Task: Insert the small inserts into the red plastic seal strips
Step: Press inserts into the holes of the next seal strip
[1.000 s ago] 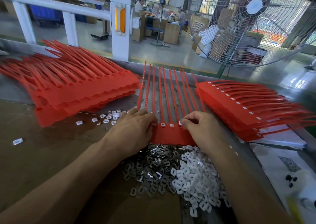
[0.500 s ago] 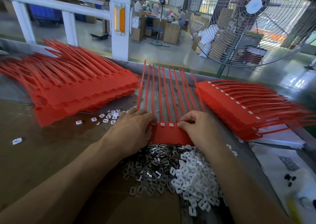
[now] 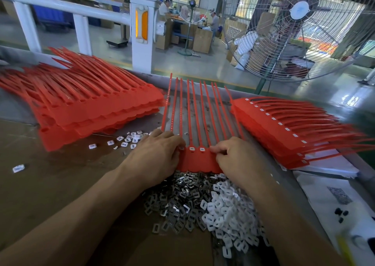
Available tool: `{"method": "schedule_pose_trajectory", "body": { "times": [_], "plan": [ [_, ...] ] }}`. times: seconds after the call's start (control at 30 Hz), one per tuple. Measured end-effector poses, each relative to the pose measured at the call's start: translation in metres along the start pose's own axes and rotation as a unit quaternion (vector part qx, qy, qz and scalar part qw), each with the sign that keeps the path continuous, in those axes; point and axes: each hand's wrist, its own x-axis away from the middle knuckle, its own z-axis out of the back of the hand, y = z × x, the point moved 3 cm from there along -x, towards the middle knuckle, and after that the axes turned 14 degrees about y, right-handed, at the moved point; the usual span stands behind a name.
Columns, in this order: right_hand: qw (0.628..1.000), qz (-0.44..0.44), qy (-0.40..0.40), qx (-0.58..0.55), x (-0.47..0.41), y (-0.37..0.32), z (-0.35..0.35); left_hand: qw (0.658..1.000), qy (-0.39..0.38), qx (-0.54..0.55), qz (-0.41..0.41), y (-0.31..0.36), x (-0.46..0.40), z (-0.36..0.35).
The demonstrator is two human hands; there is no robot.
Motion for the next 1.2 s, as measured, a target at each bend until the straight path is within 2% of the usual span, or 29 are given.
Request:
{"method": "schedule_pose_trajectory", "body": {
  "times": [0.27, 0.57, 0.87, 1.03, 1.2],
  "plan": [
    [1.0, 0.001, -0.022, 0.01, 0.002, -0.001, -0.002, 1.0, 0.003, -0.001, -0.001, 0.0, 0.0, -0.001],
    [0.996, -0.042, 0.034, -0.076, 0.008, 0.013, -0.001, 1.0, 0.004, 0.009, -0.005, -0.001, 0.0, 0.001],
    [0.999, -0.014, 0.011, -0.038, 0.009, 0.007, -0.001, 1.0, 0.003, 0.009, -0.006, 0.0, 0.0, 0.001],
    [0.998, -0.028, -0.026, -0.049, 0.008, 0.005, 0.0, 1.0, -0.002, 0.006, -0.003, 0.0, 0.0, 0.002],
    [0.984, -0.043, -0.1, -0.143, 0.009, 0.014, 0.015, 1.0, 0.0, 0.01, -0.002, -0.001, 0.0, 0.002]
  ]
}}
